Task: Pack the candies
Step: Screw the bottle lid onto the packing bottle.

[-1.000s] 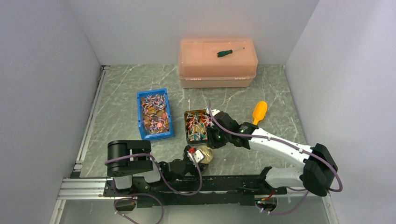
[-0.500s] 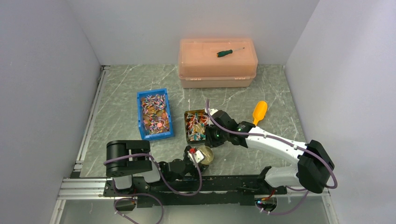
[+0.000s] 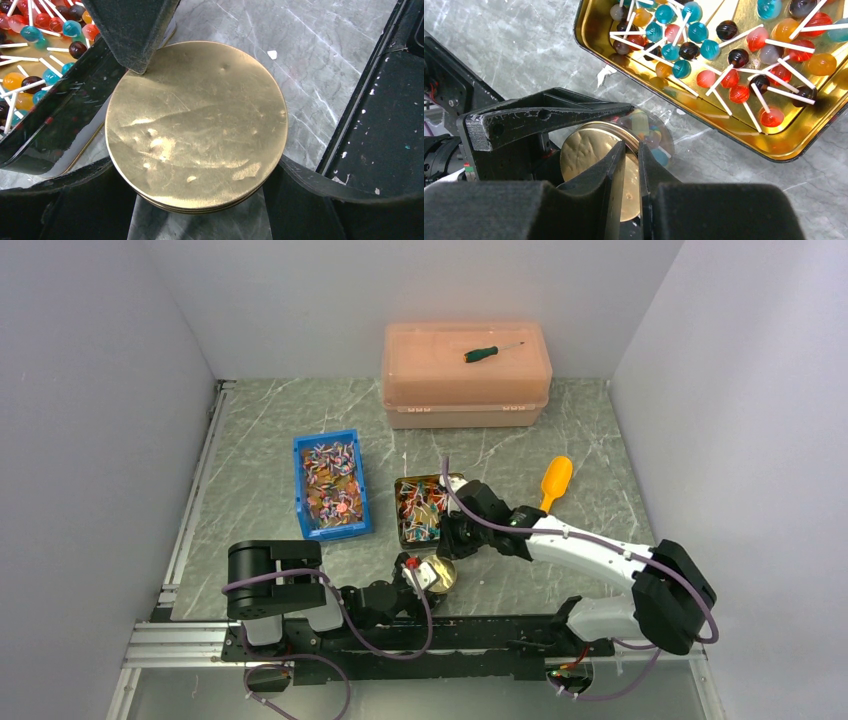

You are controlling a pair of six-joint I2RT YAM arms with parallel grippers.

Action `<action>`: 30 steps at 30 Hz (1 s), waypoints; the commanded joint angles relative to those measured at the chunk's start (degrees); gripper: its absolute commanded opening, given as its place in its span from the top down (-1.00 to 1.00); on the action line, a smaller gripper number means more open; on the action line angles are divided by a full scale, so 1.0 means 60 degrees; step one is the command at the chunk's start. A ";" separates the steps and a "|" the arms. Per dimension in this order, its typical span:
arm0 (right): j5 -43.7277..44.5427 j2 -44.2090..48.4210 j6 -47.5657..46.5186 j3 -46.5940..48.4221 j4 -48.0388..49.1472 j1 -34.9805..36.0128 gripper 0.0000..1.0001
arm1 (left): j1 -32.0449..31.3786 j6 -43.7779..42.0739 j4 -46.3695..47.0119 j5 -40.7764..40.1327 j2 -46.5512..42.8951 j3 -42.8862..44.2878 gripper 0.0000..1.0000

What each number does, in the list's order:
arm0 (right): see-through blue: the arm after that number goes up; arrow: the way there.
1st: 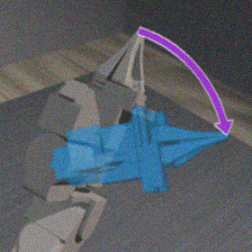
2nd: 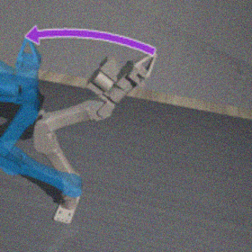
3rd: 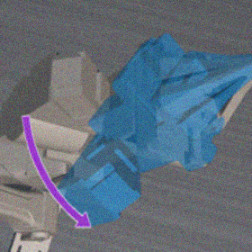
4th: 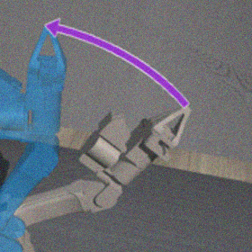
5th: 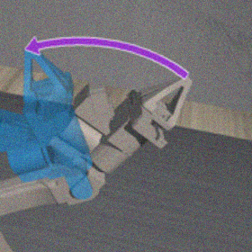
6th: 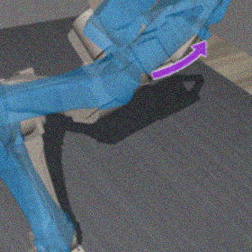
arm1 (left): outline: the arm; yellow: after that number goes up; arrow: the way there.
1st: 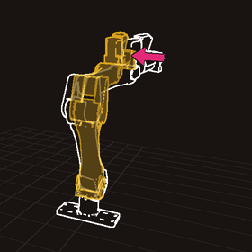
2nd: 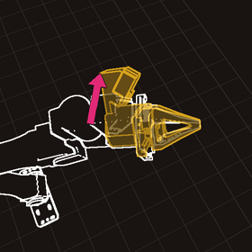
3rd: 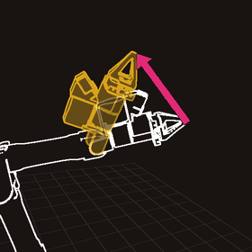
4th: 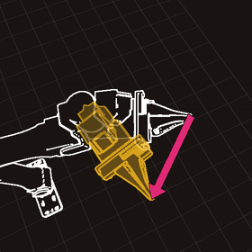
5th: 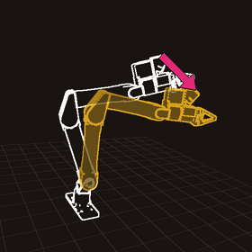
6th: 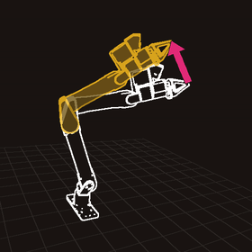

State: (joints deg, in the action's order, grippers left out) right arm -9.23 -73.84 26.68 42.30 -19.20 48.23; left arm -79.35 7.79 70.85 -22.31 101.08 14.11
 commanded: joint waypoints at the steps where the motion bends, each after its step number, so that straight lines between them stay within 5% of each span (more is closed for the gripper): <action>1: -0.0439 0.0203 0.0095 -0.0691 -0.0060 -0.0025 0.70 | 0.0012 -0.0185 0.0262 -0.0129 -0.0264 0.0085 0.67; 12: -0.0948 0.1672 0.1090 -0.2109 0.0071 0.0277 0.78 | 0.0278 -0.0068 -0.0170 -0.0159 -0.0208 0.0291 0.65; 30: 0.0367 0.3925 0.3516 -0.3453 -0.0616 0.2097 0.78 | 0.0937 -0.0066 -0.0911 -0.0332 -0.0253 0.0613 0.66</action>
State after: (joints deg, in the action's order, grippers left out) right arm 4.25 -52.45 40.84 24.77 -11.70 56.16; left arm -78.61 6.76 67.64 -14.48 100.20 15.81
